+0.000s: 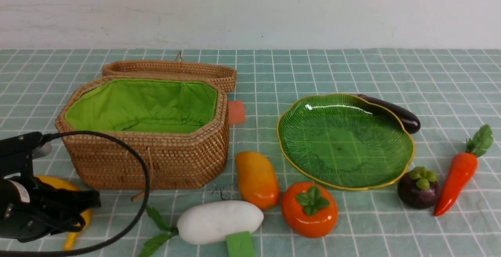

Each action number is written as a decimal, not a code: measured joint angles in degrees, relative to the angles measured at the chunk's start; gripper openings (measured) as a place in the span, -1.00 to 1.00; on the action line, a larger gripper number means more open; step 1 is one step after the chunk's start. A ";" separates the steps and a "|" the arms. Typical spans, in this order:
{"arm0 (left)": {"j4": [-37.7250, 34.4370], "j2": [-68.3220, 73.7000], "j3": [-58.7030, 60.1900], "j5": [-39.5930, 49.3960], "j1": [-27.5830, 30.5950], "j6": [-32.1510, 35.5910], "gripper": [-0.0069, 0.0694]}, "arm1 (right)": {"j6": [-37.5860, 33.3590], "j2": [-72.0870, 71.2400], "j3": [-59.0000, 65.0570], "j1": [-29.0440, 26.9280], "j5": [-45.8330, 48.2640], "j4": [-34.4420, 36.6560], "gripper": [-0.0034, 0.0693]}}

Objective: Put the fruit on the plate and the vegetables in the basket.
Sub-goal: Use the left arm to grab a banana and put it into the right plate

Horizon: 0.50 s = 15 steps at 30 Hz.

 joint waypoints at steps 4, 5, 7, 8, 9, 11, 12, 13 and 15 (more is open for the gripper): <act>3.77 4.32 -0.07 -3.62 0.00 -0.11 -0.01 | -0.24 0.00 0.00 0.01 0.38 -0.21 -0.84; 3.87 4.51 -0.07 -3.79 0.00 -0.24 0.01 | -0.24 0.00 0.00 0.01 0.44 -0.21 -0.84; 4.61 6.87 -0.15 -5.77 0.00 -1.05 0.10 | -0.24 0.00 0.00 0.01 0.57 -0.21 -0.83; 4.88 8.29 -0.29 -7.04 0.00 -1.53 0.13 | -0.24 0.00 0.00 0.01 0.57 -0.21 -0.83; 4.88 8.49 -0.29 -7.15 0.00 -1.58 0.14 | -0.24 0.00 0.00 0.01 0.57 -0.21 -0.83; 5.03 10.89 -0.41 -8.01 0.00 -2.27 0.14 | -0.24 0.00 0.00 0.01 0.57 -0.21 -0.82; 5.03 11.80 -0.42 -8.01 0.00 -2.41 0.13 | -0.24 0.00 0.00 0.01 0.57 -0.21 -0.82; 5.03 11.94 -0.42 -8.01 0.00 -2.40 0.12 | -0.24 0.00 0.00 0.01 0.57 -0.21 -0.82; 5.12 12.82 -0.66 -8.09 0.00 -2.57 0.02 | -0.24 0.00 0.00 0.01 0.57 -0.21 -0.81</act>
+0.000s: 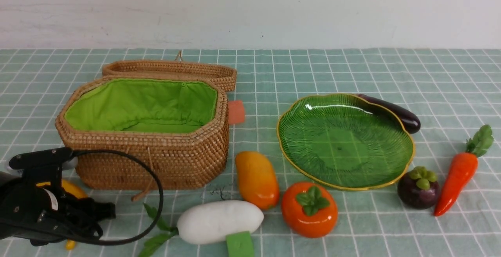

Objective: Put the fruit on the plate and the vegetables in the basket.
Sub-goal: Use the left arm to grab a banana and put it into the right plate

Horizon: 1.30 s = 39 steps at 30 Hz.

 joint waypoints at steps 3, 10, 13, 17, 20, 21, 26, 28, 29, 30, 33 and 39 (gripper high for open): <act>0.11 0.08 -0.05 0.04 0.17 -1.51 -0.18 | 0.00 0.00 0.00 0.00 0.00 0.00 -0.81; 0.36 -1.56 -0.25 3.96 0.22 -5.55 -0.17 | 0.00 0.00 0.00 0.00 0.00 0.00 -0.79; 0.15 -5.10 -0.12 9.72 0.22 -7.54 -0.17 | 0.00 0.00 0.00 0.00 -0.12 0.15 -0.78; 1.03 -16.10 -0.15 17.26 0.22 -8.33 -0.17 | 0.00 0.00 -0.17 0.00 -2.19 0.56 -0.77; 0.94 -23.93 -2.20 22.15 0.22 -5.00 -0.17 | 0.00 0.00 -0.30 0.00 -4.24 1.00 -0.76; 0.00 -27.06 -3.95 24.07 0.22 -1.67 -0.17 | 0.00 0.00 -0.30 0.00 -5.55 1.29 -0.76; -12.94 -33.15 -13.70 30.89 0.22 16.68 -0.17 | 0.00 0.00 -0.35 0.00 -9.65 1.31 -0.76; -19.34 -33.06 -16.81 32.91 0.09 22.69 -0.17 | 0.00 0.00 -0.35 0.00 -10.28 1.01 -0.76; -22.92 -32.71 -18.46 33.94 -0.33 25.23 -0.17 | 0.09 0.00 -0.35 0.00 -10.41 0.79 -0.76; -28.49 -31.41 -21.13 35.16 -1.95 30.56 -0.17 | 0.98 0.00 -0.35 0.00 -10.41 0.01 -0.76; -35.17 -26.40 -26.01 34.50 -9.31 36.80 -0.17 | 5.67 0.00 -0.35 0.00 -10.41 -4.04 -0.76; -30.21 -8.19 -35.88 26.98 -29.11 37.16 -0.17 | 15.91 -0.06 -1.01 0.05 -6.14 -14.18 -0.75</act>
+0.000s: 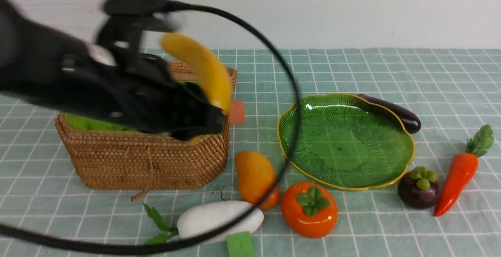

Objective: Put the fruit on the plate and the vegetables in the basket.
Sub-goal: Use the left arm to grab a banana and put it into the right plate, then take a daikon with your left arm and place it on the basket on the left.

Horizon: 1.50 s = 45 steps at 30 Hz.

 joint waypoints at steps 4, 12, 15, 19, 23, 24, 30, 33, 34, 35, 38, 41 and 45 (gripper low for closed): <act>2.85 12.54 -9.49 -2.25 -6.65 0.49 -0.17 | 3.13 -0.11 -1.29 0.00 3.81 -3.21 -0.75; 4.31 42.53 -42.52 6.74 -9.83 1.48 -0.17 | 4.69 -1.80 -1.74 0.00 9.07 -5.15 -0.75; 7.32 54.05 -58.61 14.41 -9.92 -0.39 -0.17 | 4.71 -2.99 -1.86 0.00 10.05 -6.01 -0.74; 10.79 61.97 -70.33 20.24 -9.90 -2.19 -0.17 | 4.76 -3.63 -1.93 0.00 10.50 -6.81 -0.74; 11.87 64.85 -73.62 22.67 -9.90 -2.38 -0.17 | 4.76 -3.93 -1.97 0.00 10.64 -6.86 -0.72; 11.87 64.85 -73.62 22.70 -9.90 -2.38 -0.17 | 4.76 -3.93 -1.97 0.00 10.64 -6.86 -0.72; 9.87 64.21 -68.88 22.72 -9.90 -2.38 0.32 | 4.76 -3.98 -2.04 0.00 10.64 -6.86 -0.72; 8.82 62.48 -66.35 23.05 -9.90 -2.39 0.65 | 4.76 -3.98 -2.04 0.00 10.64 -6.86 -0.72; 8.25 61.15 -65.18 23.31 -9.90 -2.39 0.77 | 4.76 -3.98 -2.04 0.00 10.64 -6.86 -0.71; 7.25 58.72 -63.49 24.02 -9.90 -2.39 0.86 | 4.76 -3.98 -2.04 0.00 10.64 -6.86 -0.71; 5.51 52.68 -60.11 26.11 -9.90 -2.44 0.91 | 4.76 -3.98 -2.04 0.00 10.64 -6.86 -0.71; 4.34 42.16 -54.72 31.48 -9.96 -2.15 0.76 | 4.76 -3.98 -2.04 0.00 10.64 -6.93 -0.71; 9.19 29.94 -47.12 33.84 -11.02 -0.50 0.28 | 4.70 -3.98 -2.04 0.00 10.64 -7.24 -0.71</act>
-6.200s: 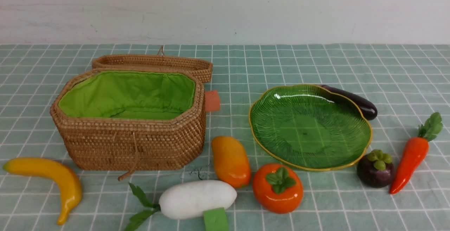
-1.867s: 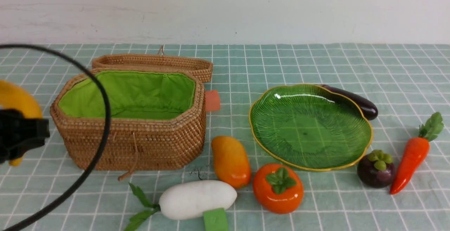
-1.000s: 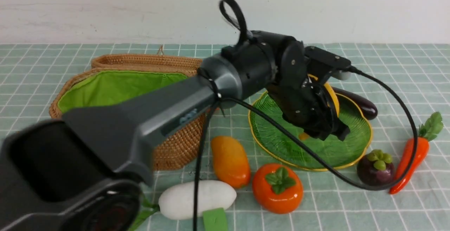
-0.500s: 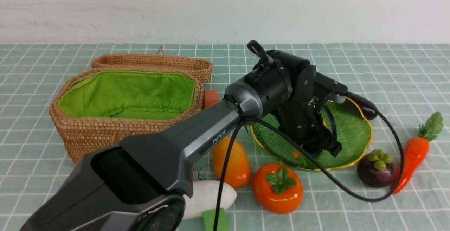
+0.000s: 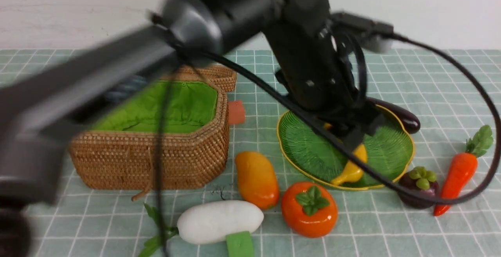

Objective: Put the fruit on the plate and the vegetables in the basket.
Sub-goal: Take a daikon with your left arm and place it on the basket on the left.

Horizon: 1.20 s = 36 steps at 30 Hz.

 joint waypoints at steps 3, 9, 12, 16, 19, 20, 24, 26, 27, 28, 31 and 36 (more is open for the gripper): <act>5.59 -8.17 9.97 0.26 -1.13 0.27 -0.22 | -0.13 0.00 0.00 0.00 0.05 -0.27 -0.70; 9.11 -18.56 29.70 0.26 -1.25 5.42 -0.77 | -2.37 0.00 1.51 0.00 -0.03 -0.43 -0.69; 9.39 -20.63 37.82 -1.09 -1.25 11.06 -0.68 | -2.62 0.00 3.21 0.00 -0.53 -0.43 -0.68; 10.97 -19.02 44.98 -10.78 -1.25 15.06 -0.04 | -2.61 0.00 5.11 0.00 -2.01 -0.37 -0.67; 13.18 -16.68 45.96 -13.49 -1.25 14.91 0.35 | -2.61 0.00 5.25 0.00 -2.67 0.75 -0.67; 14.19 -15.31 45.96 -14.28 -1.25 14.46 0.53 | -2.61 0.00 5.25 0.00 -2.80 1.17 -0.67; 17.84 -11.38 46.01 -16.93 -1.25 12.04 0.81 | -2.97 0.00 5.40 0.00 -2.83 3.20 -0.67; 20.60 -9.49 46.01 -17.57 -1.25 9.93 0.86 | -2.97 0.00 5.40 0.00 -2.83 4.18 -0.67; 23.11 -8.36 46.06 -17.58 -1.25 7.47 0.85 | -2.97 0.00 5.40 0.00 -2.75 4.79 -0.67; 24.65 -8.03 46.06 -17.58 -1.25 5.30 0.83 | -2.97 0.00 5.40 0.00 -2.50 5.17 -0.67; 26.72 -8.09 46.06 -17.74 -1.25 3.01 0.75 | -2.97 0.00 5.40 0.00 -2.02 5.35 -0.67; 27.31 -8.09 46.06 -18.14 -1.25 3.02 0.65 | -2.97 0.00 5.40 0.00 -1.54 5.62 -0.67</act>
